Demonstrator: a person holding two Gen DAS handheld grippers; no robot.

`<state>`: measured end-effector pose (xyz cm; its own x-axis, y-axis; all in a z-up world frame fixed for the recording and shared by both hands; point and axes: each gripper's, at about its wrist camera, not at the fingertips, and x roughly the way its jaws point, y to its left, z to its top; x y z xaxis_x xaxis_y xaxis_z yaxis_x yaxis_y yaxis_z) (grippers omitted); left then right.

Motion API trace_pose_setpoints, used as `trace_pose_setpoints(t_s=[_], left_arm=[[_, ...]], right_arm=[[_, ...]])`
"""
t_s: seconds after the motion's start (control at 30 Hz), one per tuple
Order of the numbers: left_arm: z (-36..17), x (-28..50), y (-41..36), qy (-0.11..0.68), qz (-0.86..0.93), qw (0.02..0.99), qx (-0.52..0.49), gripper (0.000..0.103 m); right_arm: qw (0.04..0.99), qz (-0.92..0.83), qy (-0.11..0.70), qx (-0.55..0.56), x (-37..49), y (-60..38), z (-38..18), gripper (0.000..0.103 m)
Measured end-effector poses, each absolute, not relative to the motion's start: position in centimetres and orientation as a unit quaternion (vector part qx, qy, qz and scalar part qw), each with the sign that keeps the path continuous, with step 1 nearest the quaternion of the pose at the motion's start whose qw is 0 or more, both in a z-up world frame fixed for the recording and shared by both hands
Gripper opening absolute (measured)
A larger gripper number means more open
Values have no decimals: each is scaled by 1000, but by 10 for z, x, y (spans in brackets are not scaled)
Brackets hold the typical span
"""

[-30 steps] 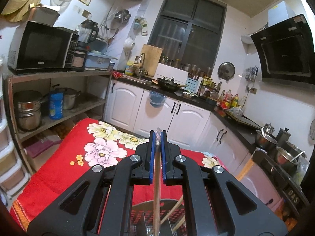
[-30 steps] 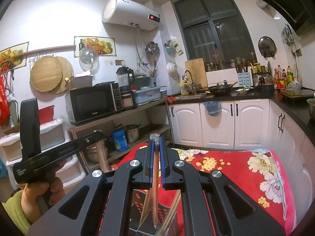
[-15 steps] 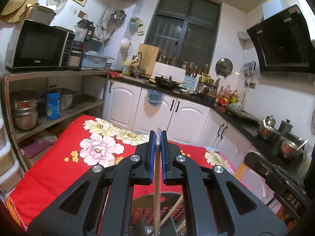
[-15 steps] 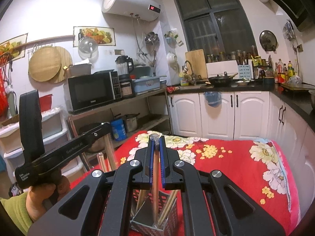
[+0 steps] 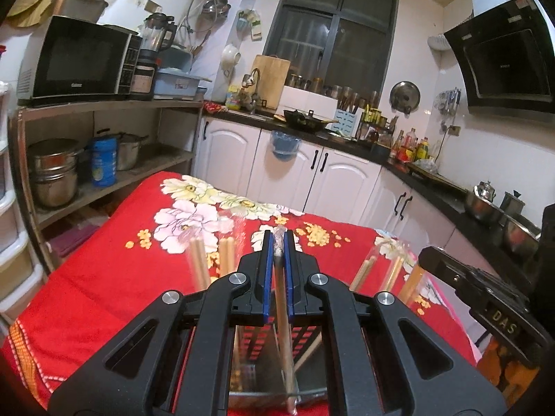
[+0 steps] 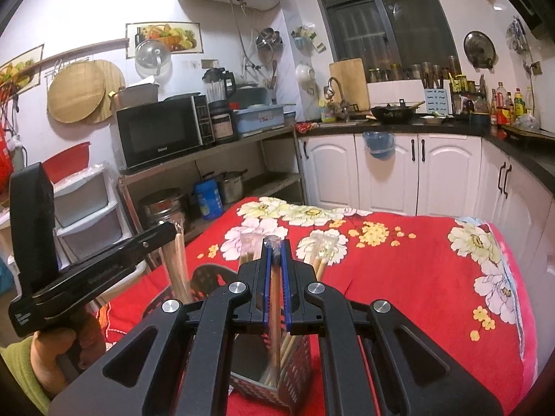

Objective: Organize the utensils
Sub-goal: 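Open the right tool to release the chopsticks into the caddy, then lower the right tool onto another wrapped chopstick pair and close it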

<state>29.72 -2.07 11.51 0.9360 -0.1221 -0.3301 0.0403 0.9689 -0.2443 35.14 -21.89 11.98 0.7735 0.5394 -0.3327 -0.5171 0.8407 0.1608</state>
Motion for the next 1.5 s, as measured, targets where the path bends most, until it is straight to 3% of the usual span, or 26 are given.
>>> trace_pose_setpoints(t_s=[0.5,0.63,0.7,0.73,0.93,1.0,1.17,1.5], left_arm=[[95,278,-22,216,-69,967,-113,2],[91,274,-18,226,-69,964,-120,9],[89,272,-16,231,-70,963,-120,12],[88,271,-16,233,-70,963,-119,13],[90,261,-14,239,-73,961,-116,28],[91,256,-12,241,-79,960,-119,43],[90,244,-10,245,-83,959,-113,61],[87,217,0,247,-73,959,-120,86]], right_arm=[[942,264,207,15,343,-213,120,6],[942,257,215,1,337,-211,117,7],[940,257,224,3,335,-211,114,11],[940,254,229,3,334,-212,112,21],[941,240,239,14,326,-218,107,36],[941,237,239,18,322,-221,109,41],[946,230,227,22,308,-227,113,57],[947,225,226,23,284,-235,111,71]])
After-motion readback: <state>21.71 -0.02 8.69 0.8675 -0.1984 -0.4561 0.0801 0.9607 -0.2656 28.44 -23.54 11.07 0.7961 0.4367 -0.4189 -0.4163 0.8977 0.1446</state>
